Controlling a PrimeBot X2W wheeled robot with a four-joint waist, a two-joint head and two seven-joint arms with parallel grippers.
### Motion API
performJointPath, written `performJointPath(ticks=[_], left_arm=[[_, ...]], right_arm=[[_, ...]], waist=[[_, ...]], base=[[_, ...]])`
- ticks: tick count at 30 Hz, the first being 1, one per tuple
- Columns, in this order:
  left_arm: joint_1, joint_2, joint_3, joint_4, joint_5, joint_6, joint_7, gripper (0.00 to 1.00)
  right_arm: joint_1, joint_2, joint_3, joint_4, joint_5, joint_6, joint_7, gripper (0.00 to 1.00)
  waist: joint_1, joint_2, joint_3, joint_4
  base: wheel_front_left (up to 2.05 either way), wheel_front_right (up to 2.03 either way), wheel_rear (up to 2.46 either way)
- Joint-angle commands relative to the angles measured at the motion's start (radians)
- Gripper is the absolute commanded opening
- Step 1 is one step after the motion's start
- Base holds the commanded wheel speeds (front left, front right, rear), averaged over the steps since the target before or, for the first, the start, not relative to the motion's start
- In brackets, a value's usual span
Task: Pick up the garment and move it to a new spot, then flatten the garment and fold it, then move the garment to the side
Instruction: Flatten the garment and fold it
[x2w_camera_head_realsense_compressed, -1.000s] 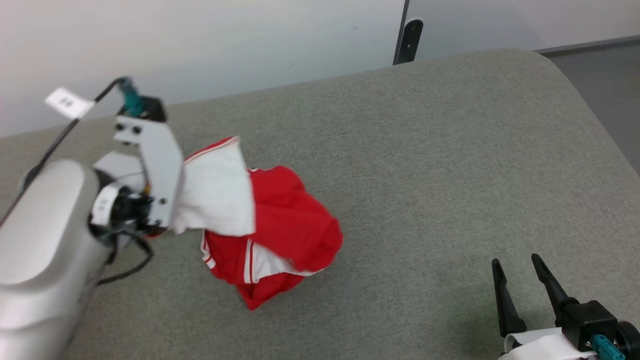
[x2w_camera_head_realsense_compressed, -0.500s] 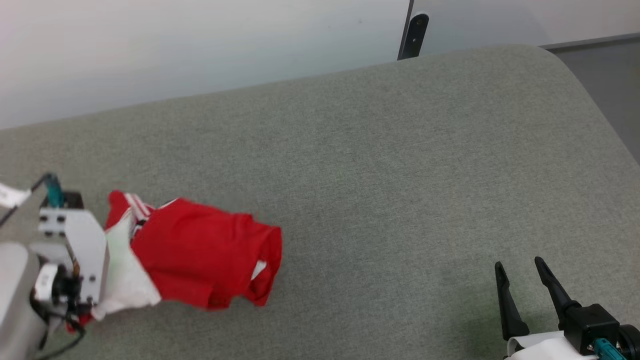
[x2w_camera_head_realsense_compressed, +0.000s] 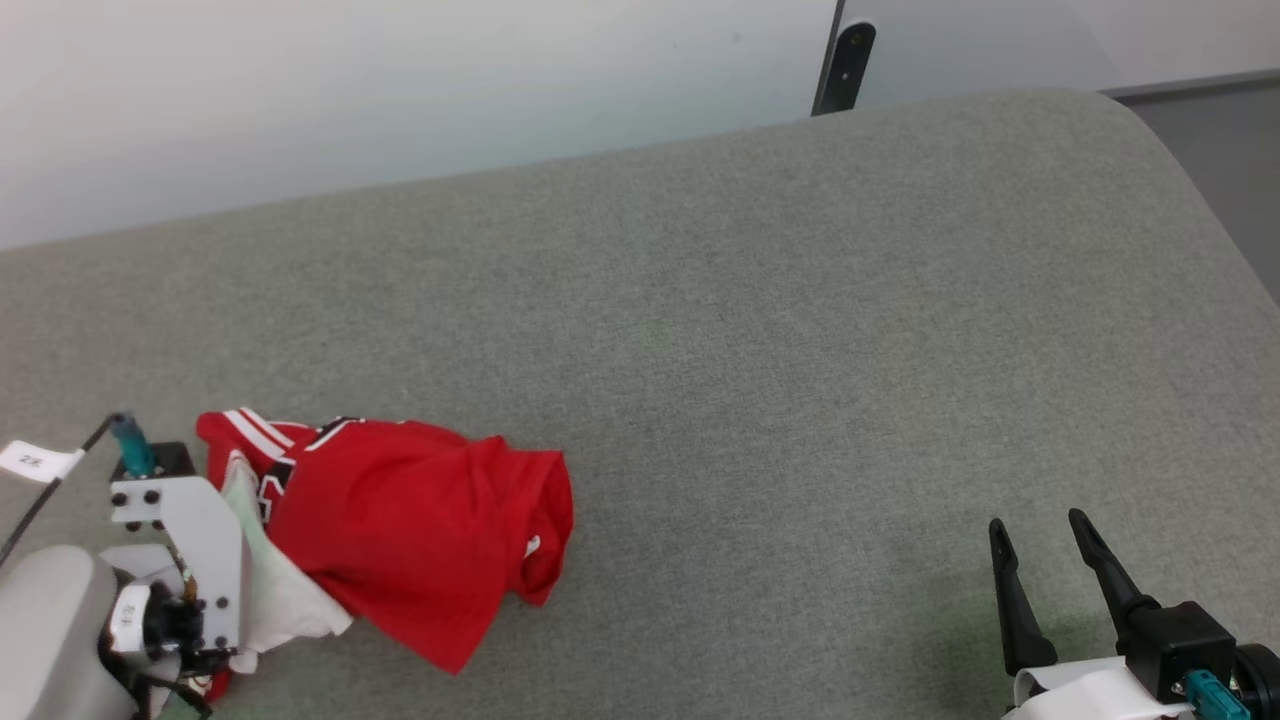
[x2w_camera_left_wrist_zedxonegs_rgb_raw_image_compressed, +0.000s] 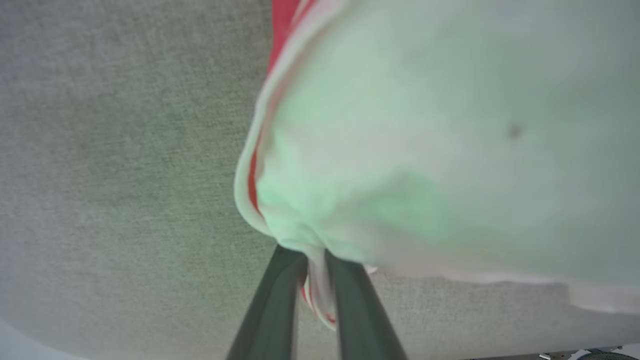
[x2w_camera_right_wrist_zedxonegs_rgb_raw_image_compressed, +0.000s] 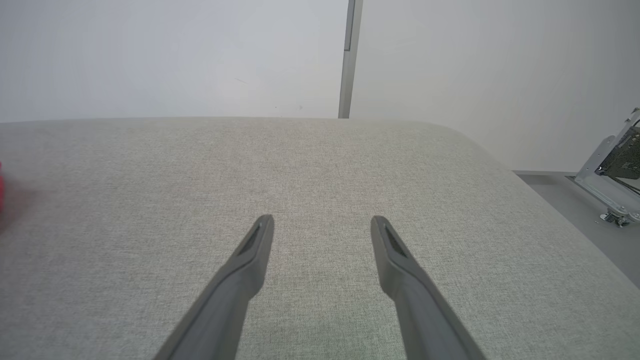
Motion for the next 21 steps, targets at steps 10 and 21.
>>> performJointPath(ticks=[10,21], left_arm=[[0.001,-0.016,0.01,-0.067,-0.019,-0.022,-0.054,1.0],[0.07,-0.057,0.069,-0.231,-0.04,-0.051,-0.289,1.0]], right_arm=[[0.052,0.001,-0.012,0.015,-0.022,0.0,-0.001,1.0],[0.108,0.001,-0.012,-0.007,-0.03,0.0,-0.001,1.0]], waist=[[0.0,0.0,-0.104,0.054],[0.0,0.0,-0.186,0.126]], base=[[0.0,0.0,0.0],[0.0,0.0,0.0]])
